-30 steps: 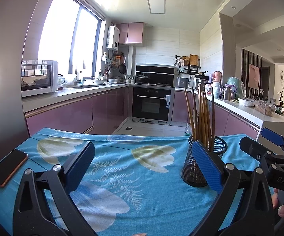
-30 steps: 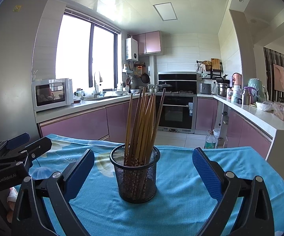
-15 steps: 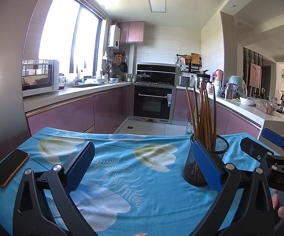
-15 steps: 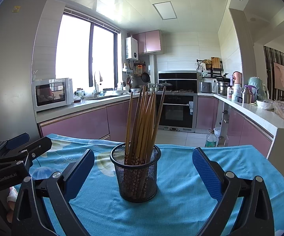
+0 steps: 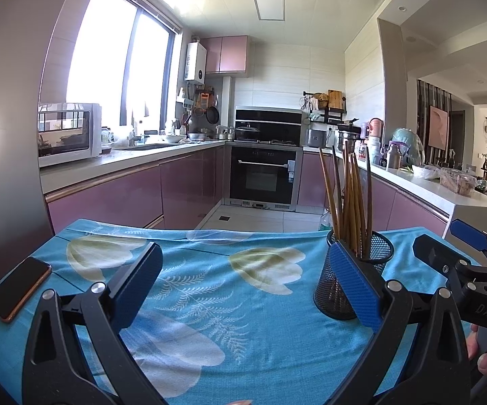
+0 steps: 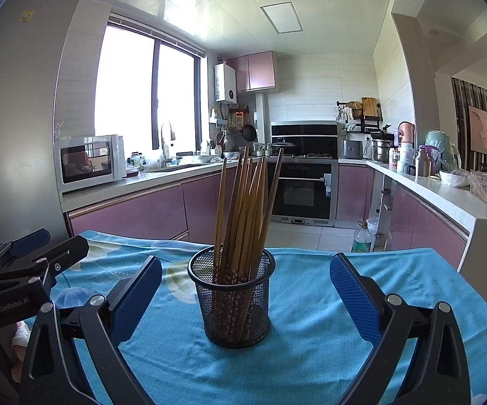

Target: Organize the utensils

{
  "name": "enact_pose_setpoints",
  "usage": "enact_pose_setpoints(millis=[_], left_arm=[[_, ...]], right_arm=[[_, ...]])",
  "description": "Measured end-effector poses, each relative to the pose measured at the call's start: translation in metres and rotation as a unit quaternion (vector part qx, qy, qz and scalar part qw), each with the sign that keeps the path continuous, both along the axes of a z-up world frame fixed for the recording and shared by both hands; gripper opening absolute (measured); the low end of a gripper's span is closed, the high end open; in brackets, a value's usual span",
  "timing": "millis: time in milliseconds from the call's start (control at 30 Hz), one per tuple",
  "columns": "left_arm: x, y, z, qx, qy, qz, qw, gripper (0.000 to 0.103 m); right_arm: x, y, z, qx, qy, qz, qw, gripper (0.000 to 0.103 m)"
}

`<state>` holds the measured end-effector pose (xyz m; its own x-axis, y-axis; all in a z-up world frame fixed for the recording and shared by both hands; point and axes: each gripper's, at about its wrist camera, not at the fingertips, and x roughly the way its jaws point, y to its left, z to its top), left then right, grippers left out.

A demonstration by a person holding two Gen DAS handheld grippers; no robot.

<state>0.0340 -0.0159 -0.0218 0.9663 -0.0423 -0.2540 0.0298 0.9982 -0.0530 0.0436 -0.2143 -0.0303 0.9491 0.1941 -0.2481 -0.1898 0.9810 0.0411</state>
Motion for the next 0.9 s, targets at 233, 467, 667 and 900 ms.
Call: enact_pose_setpoints(millis=[233, 467, 667, 900], left_arm=[[-0.0003, -0.0006, 0.0006, 0.0, 0.0, 0.0, 1.0, 0.097], [-0.0001, -0.0015, 0.0017, 0.001, 0.0, 0.0, 1.0, 0.097], [0.0002, -0.002, 0.0026, 0.001, 0.0, 0.0, 1.0, 0.097], [0.0002, -0.0018, 0.0029, 0.002, -0.001, 0.0, 1.0, 0.097]], right_arm=[[-0.0002, -0.0001, 0.0011, 0.001, -0.001, -0.001, 1.0, 0.096], [-0.0004, 0.0001, 0.0013, 0.001, -0.001, -0.001, 1.0, 0.096], [0.0, -0.0012, 0.0011, 0.003, -0.001, -0.001, 1.0, 0.096], [-0.0002, -0.0008, 0.0012, 0.003, -0.001, -0.002, 1.0, 0.096]])
